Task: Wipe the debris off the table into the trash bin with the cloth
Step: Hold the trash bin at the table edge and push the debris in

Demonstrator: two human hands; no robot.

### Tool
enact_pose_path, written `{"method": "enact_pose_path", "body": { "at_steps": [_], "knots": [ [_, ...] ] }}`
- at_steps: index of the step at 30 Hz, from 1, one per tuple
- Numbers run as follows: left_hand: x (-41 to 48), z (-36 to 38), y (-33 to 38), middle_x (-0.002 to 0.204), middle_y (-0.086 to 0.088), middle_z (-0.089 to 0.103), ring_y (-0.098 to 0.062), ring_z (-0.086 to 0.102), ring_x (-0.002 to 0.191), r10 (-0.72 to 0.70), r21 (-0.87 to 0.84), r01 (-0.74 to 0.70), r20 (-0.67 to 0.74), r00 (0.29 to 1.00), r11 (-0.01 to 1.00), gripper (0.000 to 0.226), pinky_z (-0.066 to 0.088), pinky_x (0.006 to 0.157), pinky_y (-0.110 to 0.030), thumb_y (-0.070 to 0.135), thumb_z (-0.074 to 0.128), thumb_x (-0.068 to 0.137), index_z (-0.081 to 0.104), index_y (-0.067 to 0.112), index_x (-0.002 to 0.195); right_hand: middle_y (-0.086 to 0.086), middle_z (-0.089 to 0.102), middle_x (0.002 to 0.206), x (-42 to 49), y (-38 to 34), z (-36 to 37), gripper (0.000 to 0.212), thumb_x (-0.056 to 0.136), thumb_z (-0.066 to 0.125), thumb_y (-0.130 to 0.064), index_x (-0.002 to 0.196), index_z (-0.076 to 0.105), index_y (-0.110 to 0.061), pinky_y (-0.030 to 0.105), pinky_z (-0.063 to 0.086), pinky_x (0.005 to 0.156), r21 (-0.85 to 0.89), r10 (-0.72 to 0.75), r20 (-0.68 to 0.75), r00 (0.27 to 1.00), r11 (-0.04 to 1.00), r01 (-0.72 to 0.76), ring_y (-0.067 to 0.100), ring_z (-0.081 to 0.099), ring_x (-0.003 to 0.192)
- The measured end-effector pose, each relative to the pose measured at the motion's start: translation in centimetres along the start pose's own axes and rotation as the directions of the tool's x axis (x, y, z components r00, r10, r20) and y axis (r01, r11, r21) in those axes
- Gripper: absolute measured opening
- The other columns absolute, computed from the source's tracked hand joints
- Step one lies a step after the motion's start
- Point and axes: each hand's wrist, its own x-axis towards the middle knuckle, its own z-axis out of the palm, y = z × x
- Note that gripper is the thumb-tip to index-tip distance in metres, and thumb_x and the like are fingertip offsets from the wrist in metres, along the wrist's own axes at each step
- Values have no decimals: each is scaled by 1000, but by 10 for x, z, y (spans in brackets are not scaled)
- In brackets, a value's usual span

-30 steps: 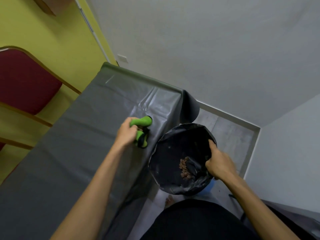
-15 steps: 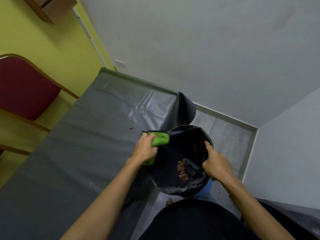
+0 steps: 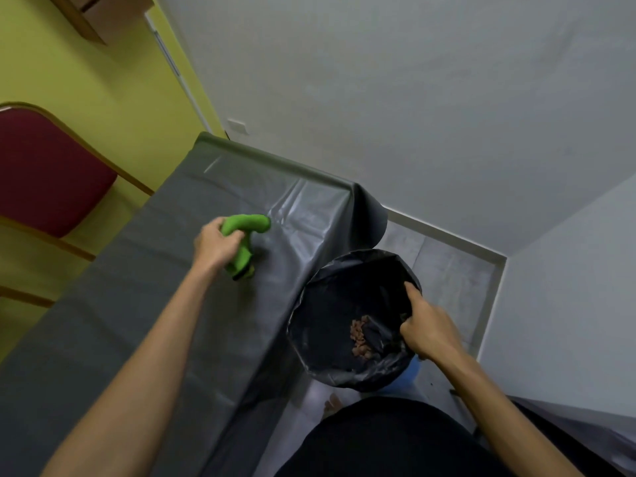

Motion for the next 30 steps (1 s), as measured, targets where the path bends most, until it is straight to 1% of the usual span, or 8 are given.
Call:
{"method": "enact_pose_path", "body": {
  "at_steps": [4,8,13,18,22,26,28,30],
  "knots": [
    [26,12,-33,127,-27,57,-43,56,116,-88,343,81,3,996,936,40,47,101,-44,11,56,84,61,6,123,7,61,88,0,-2,-3,77,84,46,-9,151,17,-32,44,59,68,-9,-9,6,1000,1000,9,28,63,72],
    [-3,45,-28,134,-24,44,-46,53,116,-56,374,38,37,998,927,41,45,101,-46,14,56,87,55,4,126,6,60,89,1,-1,-6,76,85,47,-10,151,17,-32,43,59,70,-14,-11,-4,1000,1000,11,26,63,74],
    [-54,72,-13,110,-16,71,-31,67,100,-1,104,-30,291,957,994,38,51,82,-30,2,59,84,67,8,121,12,66,103,6,-3,-5,79,81,45,-11,152,17,-32,45,59,70,-22,15,24,1000,1000,-15,30,65,77],
    [-114,71,-3,89,-9,73,-20,67,76,-63,-351,359,634,770,865,28,55,61,-26,-3,56,87,71,13,103,12,66,102,10,-3,-6,80,79,42,-7,151,19,-34,42,60,56,-3,37,42,998,999,-37,25,67,61],
    [-107,47,2,87,-16,72,-26,67,68,-237,-490,502,506,829,713,20,53,45,-28,9,56,86,70,6,100,11,65,101,10,-3,-6,80,82,41,-5,152,17,-35,39,59,50,13,60,73,996,998,-61,23,67,53],
    [-71,13,3,85,-13,70,-29,63,65,-228,-486,386,353,907,784,15,51,35,-36,14,63,86,69,10,98,11,63,100,7,-2,-2,79,83,43,-7,151,17,-36,39,59,50,7,74,83,994,997,-75,22,67,55],
    [-44,2,-1,93,-13,71,-29,65,74,-179,-395,243,193,965,886,20,58,51,-41,21,69,80,69,13,99,11,63,101,7,-1,-2,79,83,43,-6,151,17,-37,39,59,50,15,80,85,993,997,-82,23,68,56],
    [-16,-2,-11,103,-14,71,-32,65,93,-96,-43,97,31,995,994,28,54,79,-41,27,72,78,66,16,103,11,63,101,7,-2,-2,79,83,44,-6,150,17,-37,38,59,50,23,81,88,993,996,-84,23,68,57]
  ]
}}
